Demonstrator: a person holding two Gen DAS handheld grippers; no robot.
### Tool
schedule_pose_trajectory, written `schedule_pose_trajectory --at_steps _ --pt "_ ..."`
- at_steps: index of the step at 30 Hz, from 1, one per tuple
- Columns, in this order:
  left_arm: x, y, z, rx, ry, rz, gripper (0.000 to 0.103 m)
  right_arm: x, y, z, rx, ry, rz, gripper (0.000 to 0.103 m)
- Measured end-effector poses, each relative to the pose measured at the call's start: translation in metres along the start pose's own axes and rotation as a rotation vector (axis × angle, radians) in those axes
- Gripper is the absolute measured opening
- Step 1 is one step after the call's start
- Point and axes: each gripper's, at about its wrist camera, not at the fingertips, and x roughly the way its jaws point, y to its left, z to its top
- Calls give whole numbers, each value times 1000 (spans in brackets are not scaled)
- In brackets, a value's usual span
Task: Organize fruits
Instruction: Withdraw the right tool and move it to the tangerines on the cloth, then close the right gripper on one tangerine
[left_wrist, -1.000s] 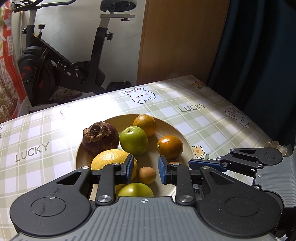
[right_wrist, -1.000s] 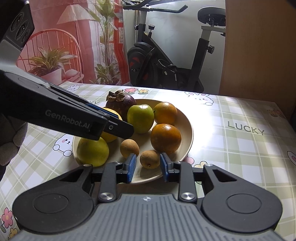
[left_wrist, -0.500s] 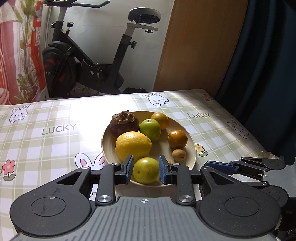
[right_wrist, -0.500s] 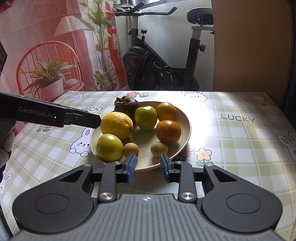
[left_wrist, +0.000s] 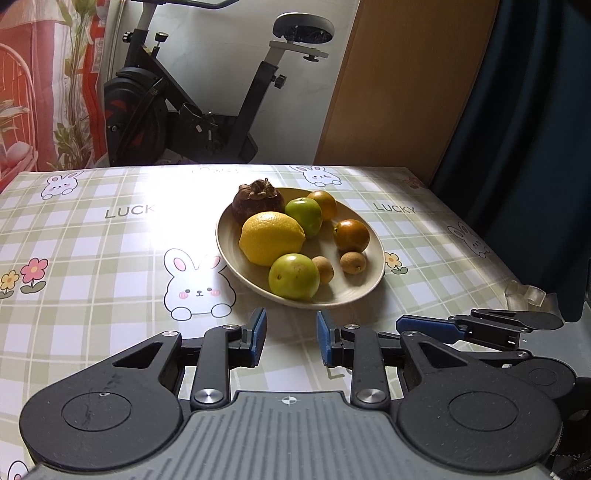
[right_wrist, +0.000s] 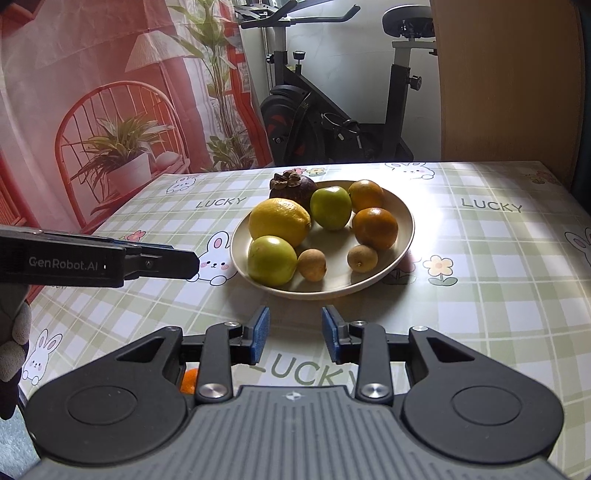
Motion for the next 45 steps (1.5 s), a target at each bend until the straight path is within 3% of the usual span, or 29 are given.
schedule_pose_trajectory --at_steps 12,16,22,31,38,45 --pt "-3 8 -21 -46 23 -23 31 -4 17 -14 -31 37 14 37" --pt "-5 17 -23 -72 25 -23 38 0 28 -17 -67 67 61 47" --pt "-5 22 -26 -87 29 -25 38 12 51 -22 -157 125 96 54" --pt "-1 26 -29 -99 35 -29 38 26 57 -26 -196 177 89 55" --pt "2 26 -31 -93 52 -19 38 30 61 -24 -231 171 102 40" --pt "5 27 -34 -99 63 -29 38 41 62 -18 -253 140 80 40"
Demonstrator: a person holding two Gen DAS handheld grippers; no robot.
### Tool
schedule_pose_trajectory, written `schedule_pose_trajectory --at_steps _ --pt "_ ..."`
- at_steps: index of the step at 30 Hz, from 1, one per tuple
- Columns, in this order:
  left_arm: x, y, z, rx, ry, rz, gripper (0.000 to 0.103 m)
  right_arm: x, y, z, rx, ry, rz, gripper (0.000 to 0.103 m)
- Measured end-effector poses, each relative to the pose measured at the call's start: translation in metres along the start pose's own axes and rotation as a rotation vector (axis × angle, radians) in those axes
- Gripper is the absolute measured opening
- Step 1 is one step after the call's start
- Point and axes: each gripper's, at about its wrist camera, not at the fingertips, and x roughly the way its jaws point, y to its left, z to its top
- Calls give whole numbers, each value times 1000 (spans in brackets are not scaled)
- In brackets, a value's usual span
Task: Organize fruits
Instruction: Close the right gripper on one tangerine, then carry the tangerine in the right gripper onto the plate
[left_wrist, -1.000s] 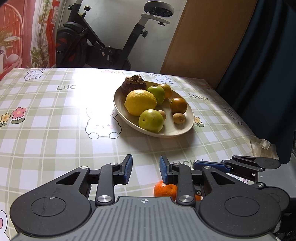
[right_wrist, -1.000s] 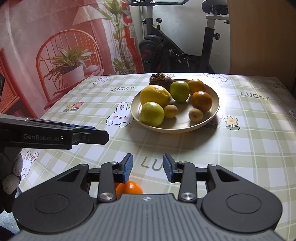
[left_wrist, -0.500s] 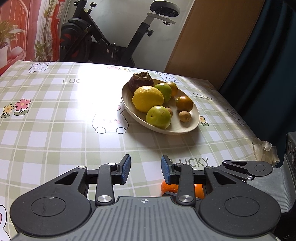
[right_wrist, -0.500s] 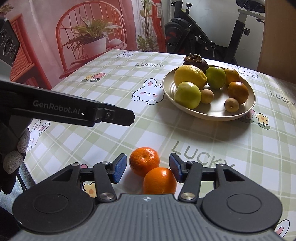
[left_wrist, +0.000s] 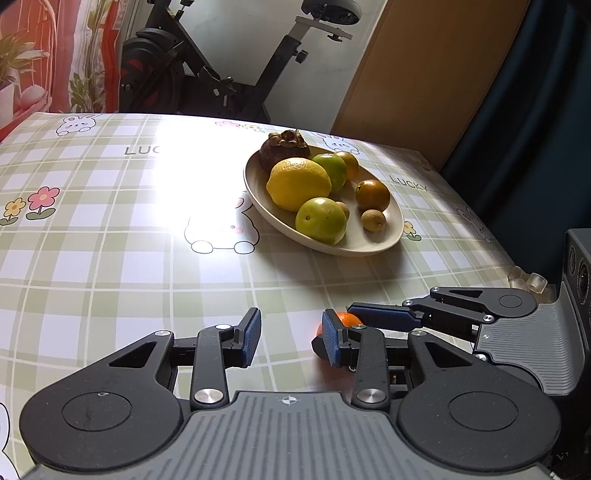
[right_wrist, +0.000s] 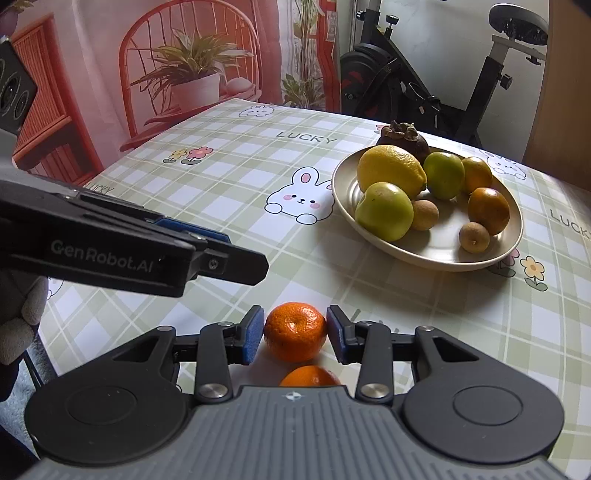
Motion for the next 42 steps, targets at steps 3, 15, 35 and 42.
schedule_pose_trajectory --at_steps 3,15,35,42 --pt "2 0 0 -2 5 -9 38 2 -2 0 12 -8 -10 40" --pt "15 -12 0 34 53 -73 39 -2 -8 -9 42 6 10 48" --pt "29 -26 13 91 66 -122 37 -7 -14 -16 82 -42 33 39" --pt "31 -51 49 170 -4 -135 37 -27 -32 4 116 -153 -9 39"
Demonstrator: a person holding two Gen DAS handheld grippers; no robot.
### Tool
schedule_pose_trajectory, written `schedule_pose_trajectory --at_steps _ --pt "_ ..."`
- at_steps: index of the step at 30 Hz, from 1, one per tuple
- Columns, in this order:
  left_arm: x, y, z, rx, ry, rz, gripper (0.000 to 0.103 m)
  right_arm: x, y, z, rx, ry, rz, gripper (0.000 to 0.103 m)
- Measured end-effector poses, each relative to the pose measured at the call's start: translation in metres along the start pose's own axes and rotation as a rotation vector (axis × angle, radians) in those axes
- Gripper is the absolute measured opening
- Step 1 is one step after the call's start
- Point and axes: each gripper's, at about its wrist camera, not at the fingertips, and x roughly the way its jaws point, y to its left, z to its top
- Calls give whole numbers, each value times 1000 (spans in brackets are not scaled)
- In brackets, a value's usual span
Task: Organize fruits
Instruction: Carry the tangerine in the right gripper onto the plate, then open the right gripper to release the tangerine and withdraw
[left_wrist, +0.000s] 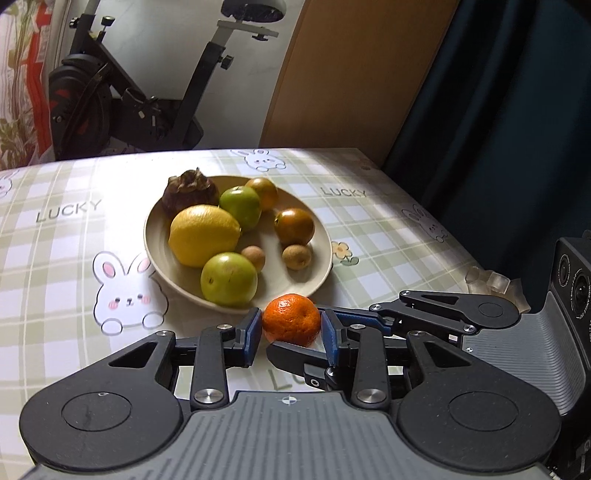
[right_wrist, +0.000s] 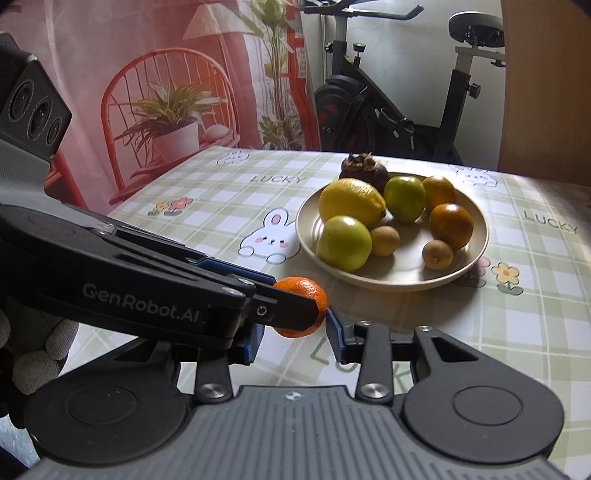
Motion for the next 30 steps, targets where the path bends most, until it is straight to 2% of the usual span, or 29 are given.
schedule_pose_trajectory --at_steps 3,7,16,30 --pt "11 -5 14 27 -12 -6 37 -2 -11 13 6 -31 -26 39" --pt "35 0 29 -8 22 -32 37 3 -29 24 20 -47 -59 39" --pt "79 10 40 -27 103 -14 37 33 -63 26 81 3 -77 39" --pt "83 19 55 -37 61 27 37 63 -81 37 105 4 -112 39"
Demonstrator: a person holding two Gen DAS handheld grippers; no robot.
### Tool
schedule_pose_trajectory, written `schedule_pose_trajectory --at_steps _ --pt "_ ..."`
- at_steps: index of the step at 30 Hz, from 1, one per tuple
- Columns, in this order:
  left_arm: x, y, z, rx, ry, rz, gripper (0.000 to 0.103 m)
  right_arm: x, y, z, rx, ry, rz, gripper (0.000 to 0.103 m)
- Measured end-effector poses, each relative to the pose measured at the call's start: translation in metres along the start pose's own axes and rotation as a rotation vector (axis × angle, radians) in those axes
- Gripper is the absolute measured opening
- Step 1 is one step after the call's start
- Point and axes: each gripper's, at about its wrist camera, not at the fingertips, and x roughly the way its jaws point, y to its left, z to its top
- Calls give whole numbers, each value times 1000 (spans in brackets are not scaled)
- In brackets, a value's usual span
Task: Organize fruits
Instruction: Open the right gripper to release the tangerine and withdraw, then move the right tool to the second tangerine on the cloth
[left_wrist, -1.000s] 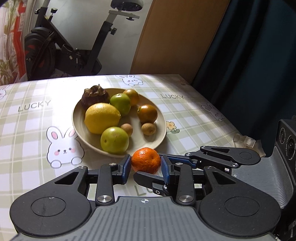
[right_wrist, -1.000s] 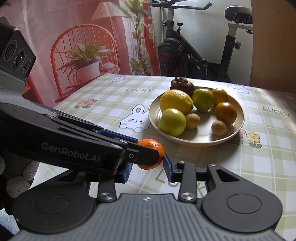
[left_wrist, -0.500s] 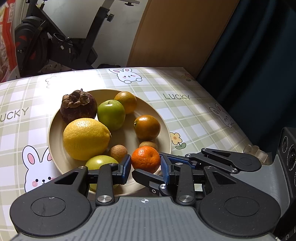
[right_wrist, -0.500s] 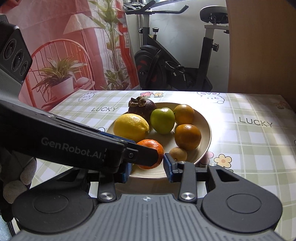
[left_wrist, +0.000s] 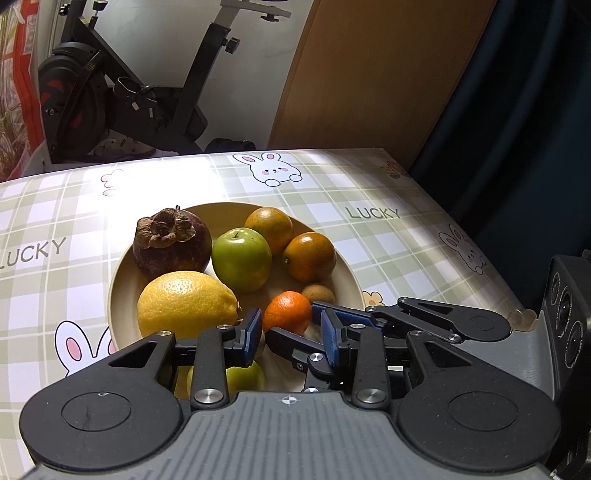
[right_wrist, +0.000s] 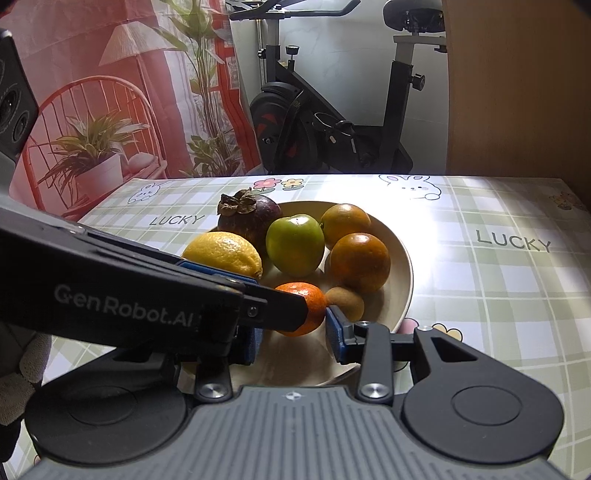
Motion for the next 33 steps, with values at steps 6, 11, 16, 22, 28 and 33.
schedule_pose_trajectory --at_steps 6,11,16,22,28,33 --pt "-8 1 1 -1 -7 5 37 5 -1 4 10 2 -10 39" --pt "-25 -1 -3 8 -30 8 37 -7 1 6 21 -4 -5 42" --pt "-48 -3 -11 22 -55 15 38 -26 5 4 39 -19 5 42" --pt "-81 0 -35 29 -86 41 38 -53 14 -6 52 -35 5 45" --pt "-103 1 -60 11 -99 48 38 -75 28 -23 39 -20 22 45" --pt "-111 4 -80 -26 -86 16 38 -89 42 -43 23 11 51 45"
